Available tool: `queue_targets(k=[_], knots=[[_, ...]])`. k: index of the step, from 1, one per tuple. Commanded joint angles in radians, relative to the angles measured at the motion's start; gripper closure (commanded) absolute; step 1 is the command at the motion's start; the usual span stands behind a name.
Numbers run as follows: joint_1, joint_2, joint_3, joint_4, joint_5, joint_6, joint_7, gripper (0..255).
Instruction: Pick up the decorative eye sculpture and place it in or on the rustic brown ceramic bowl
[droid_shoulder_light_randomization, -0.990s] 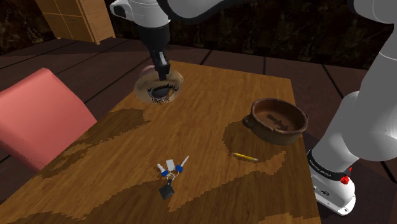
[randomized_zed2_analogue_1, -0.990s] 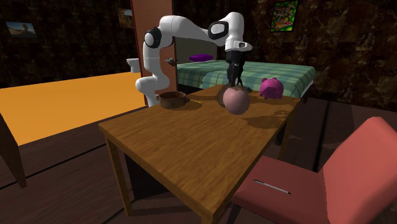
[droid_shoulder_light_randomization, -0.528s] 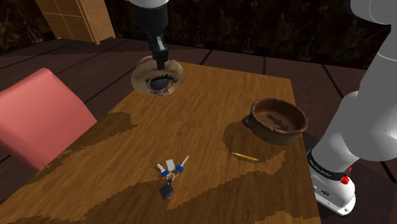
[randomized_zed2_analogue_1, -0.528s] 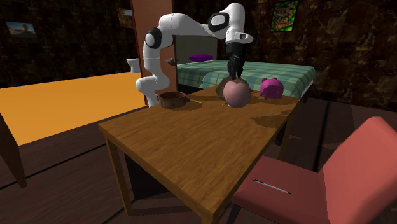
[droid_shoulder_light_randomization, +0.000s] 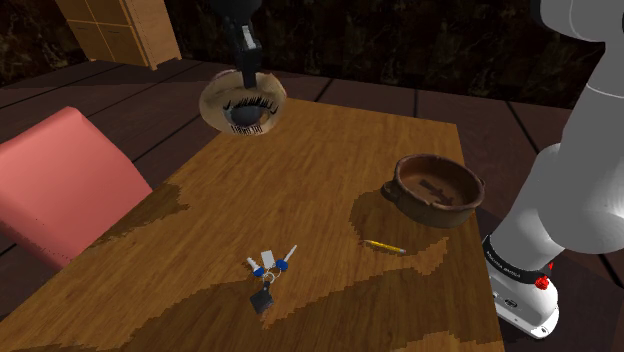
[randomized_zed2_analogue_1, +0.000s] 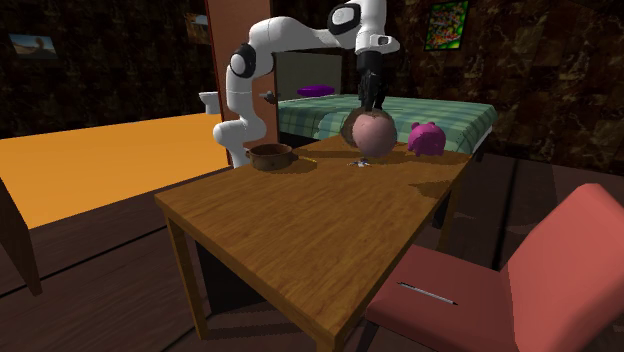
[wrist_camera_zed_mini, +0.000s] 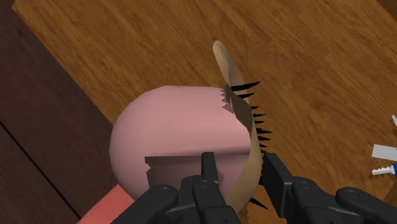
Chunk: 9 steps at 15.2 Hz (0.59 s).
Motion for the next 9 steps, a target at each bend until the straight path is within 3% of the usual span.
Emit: queue_targets(k=[1,5,9], knots=[[0.004,0.01,0.001,0.028,-0.005,-0.018,-0.002,255],[-0.041,-0.187,-0.01,-0.183,0.086,0.026,-0.034,255],[-0.051,-0.365,-0.041,-0.348,0.163,0.039,-0.076,255]])
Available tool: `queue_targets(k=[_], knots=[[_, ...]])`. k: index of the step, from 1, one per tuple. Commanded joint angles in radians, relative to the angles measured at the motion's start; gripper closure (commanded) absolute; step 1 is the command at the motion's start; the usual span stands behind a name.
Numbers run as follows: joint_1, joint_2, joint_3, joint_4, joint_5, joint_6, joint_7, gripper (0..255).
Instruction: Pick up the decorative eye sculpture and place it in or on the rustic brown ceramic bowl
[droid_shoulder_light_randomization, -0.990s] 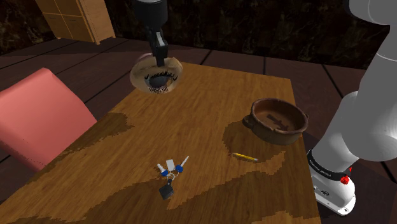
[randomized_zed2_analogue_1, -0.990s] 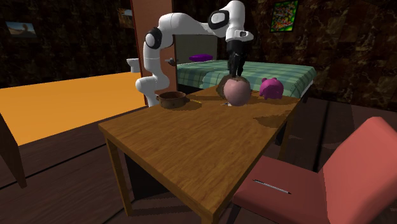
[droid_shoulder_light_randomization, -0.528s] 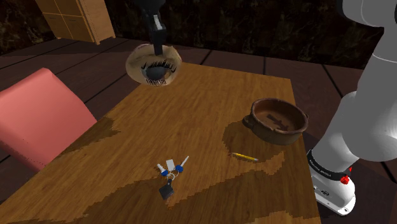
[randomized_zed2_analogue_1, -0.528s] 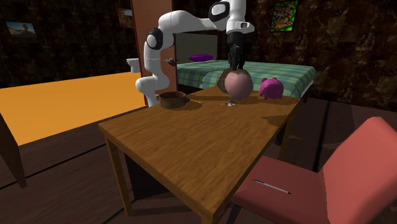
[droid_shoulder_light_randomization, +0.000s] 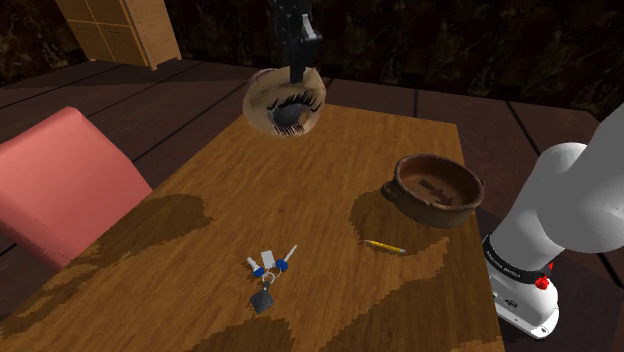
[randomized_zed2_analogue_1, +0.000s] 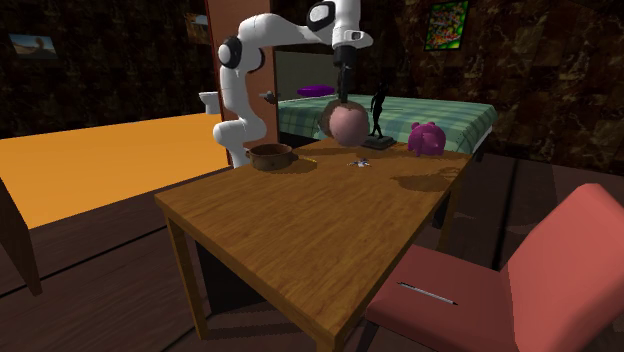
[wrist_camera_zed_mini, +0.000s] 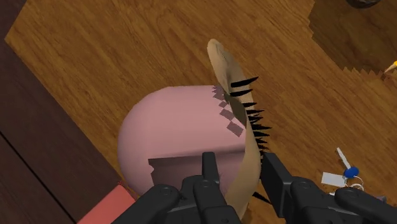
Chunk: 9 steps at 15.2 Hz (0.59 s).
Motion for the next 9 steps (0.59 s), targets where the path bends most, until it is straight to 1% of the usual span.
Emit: queue_targets(k=[1,5,9], knots=[[-0.003,-0.09,-0.021,-0.078,0.036,0.003,-0.028,255],[0.012,-0.252,-0.059,-0.203,0.089,-0.018,-0.067,255],[0.035,-0.403,-0.096,-0.304,0.124,-0.06,-0.1,255]])
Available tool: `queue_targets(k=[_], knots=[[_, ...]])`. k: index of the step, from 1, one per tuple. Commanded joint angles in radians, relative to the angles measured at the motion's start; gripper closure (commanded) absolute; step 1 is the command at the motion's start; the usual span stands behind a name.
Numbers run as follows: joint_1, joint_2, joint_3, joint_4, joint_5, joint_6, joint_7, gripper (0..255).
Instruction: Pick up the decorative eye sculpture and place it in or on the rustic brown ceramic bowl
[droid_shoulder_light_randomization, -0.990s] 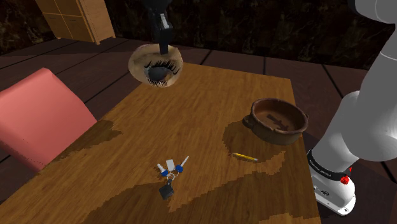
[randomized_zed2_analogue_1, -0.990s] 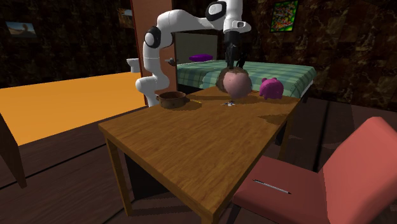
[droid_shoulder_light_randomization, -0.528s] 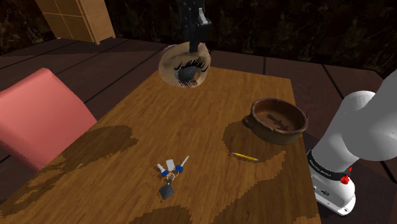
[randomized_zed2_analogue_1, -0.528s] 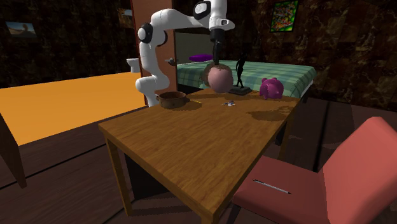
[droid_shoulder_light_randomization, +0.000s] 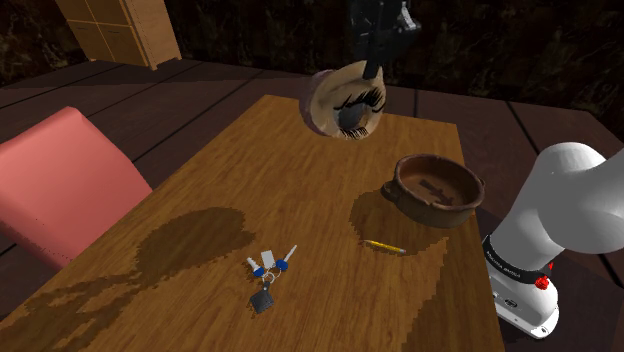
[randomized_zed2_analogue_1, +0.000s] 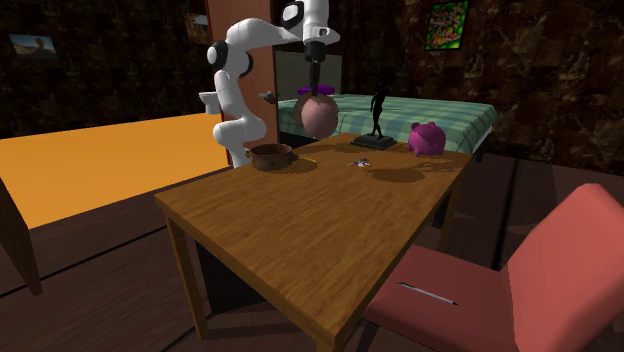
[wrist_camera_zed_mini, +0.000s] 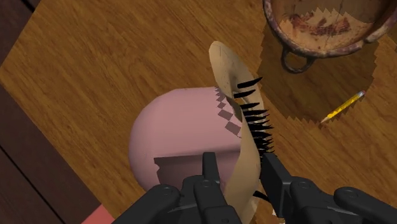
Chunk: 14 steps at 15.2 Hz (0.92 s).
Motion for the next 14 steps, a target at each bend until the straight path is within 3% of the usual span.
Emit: queue_targets(k=[1,14], knots=[[0.012,-0.068,-0.015,-0.04,0.013,-0.024,-0.013,255],[0.096,-0.491,-0.106,-0.194,0.041,-0.29,-0.081,255]])
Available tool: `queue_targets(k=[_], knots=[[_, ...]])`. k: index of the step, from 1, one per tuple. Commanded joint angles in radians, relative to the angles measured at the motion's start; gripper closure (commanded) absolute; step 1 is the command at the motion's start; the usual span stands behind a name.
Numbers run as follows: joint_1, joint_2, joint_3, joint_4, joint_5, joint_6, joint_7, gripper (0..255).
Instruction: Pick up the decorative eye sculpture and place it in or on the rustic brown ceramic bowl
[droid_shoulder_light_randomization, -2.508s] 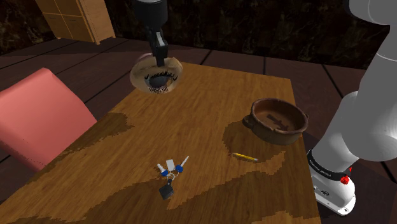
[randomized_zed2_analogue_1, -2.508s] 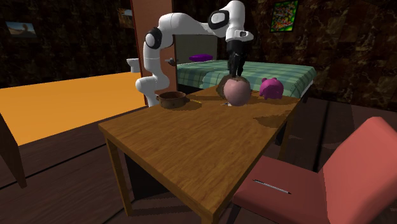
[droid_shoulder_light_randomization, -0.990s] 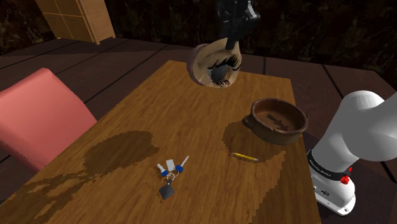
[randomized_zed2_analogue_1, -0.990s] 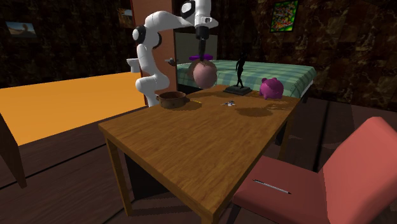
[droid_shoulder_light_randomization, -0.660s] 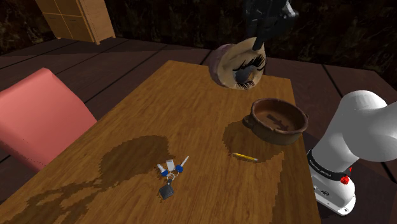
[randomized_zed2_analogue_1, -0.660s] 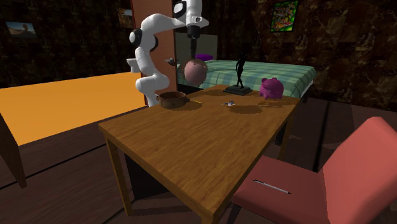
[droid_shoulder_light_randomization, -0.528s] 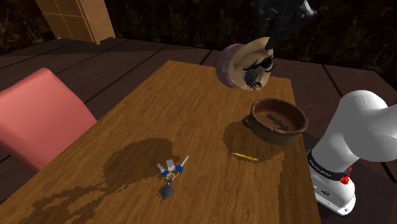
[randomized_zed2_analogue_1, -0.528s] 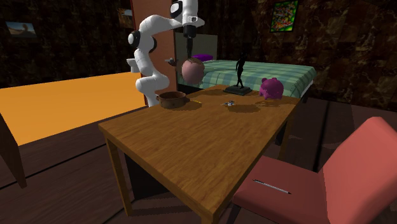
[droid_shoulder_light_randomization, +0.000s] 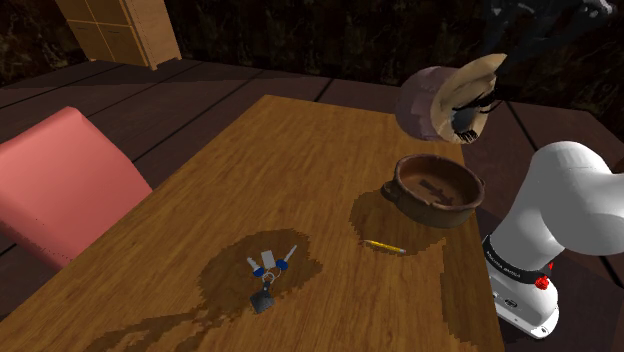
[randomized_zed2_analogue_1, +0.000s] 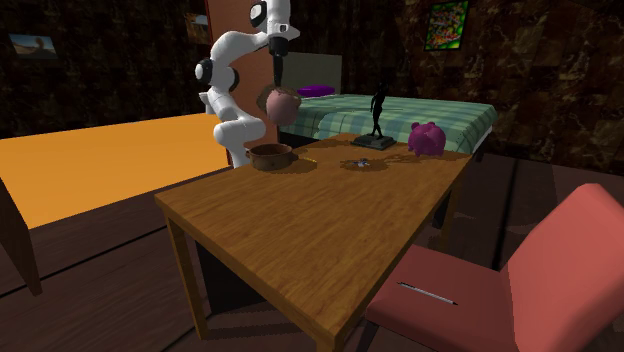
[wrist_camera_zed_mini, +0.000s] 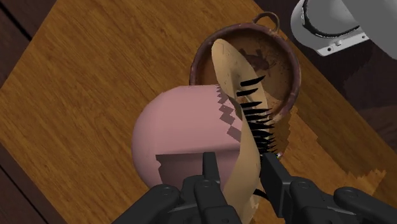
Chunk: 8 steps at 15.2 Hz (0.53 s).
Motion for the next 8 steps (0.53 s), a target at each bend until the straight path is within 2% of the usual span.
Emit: queue_targets(k=[1,3,8], knots=[[0.012,-0.063,-0.012,-0.002,-0.002,-0.06,-0.009,255],[0.023,-0.118,-0.022,-0.003,-0.004,-0.115,-0.017,255],[0.034,-0.169,-0.017,-0.099,0.006,-0.071,-0.008,255]])
